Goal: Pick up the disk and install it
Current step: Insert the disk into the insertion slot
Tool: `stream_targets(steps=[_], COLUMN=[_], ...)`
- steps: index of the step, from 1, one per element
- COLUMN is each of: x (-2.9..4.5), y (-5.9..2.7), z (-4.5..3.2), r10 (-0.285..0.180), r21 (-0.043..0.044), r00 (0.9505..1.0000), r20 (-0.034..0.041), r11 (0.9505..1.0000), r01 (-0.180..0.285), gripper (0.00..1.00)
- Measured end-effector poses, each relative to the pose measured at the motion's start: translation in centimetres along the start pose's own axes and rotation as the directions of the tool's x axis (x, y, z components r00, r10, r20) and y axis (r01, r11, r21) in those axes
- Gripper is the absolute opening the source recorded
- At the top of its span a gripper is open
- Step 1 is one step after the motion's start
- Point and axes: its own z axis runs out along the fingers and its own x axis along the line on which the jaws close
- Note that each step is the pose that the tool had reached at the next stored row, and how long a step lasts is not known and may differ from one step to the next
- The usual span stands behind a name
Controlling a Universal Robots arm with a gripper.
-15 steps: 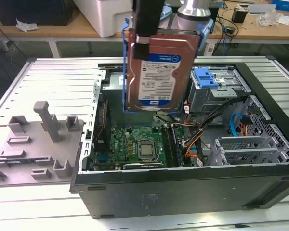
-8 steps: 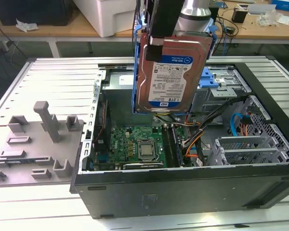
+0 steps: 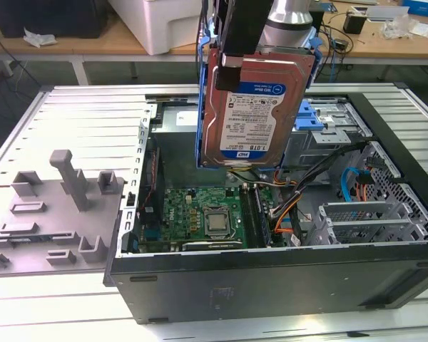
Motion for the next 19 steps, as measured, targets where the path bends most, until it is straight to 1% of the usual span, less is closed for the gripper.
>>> stream_targets(steps=[8,10,11,14,15,16,18,19], x=[0.00,0.00,0.00,0.00,0.00,0.00,0.02,0.17], y=[-0.14,-0.16,-0.15,-0.15,-0.15,-0.15,-0.18,-0.24], z=[-0.01,-0.01,-0.02,-0.02,-0.02,-0.02,-0.01,-0.01], r10=[0.000,0.000,0.001,0.002,0.003,0.003,0.003,0.004], r21=[0.0004,0.0056,0.0120,0.0384,0.0510,0.0583,0.0660,0.0709], r00=[1.0000,1.0000,1.0000,1.0000,1.0000,1.0000,1.0000,1.0000], r20=[0.0000,-0.0001,-0.0004,-0.0008,-0.0010,-0.0011,-0.0012,-0.0011], r11=[1.0000,1.0000,0.9999,0.9993,0.9987,0.9983,0.9978,0.9975], r01=[0.000,0.000,-0.001,-0.002,-0.003,-0.003,-0.003,-0.004], gripper=[0.37,0.37,0.37,0.37,0.37,0.37,0.37,0.37])
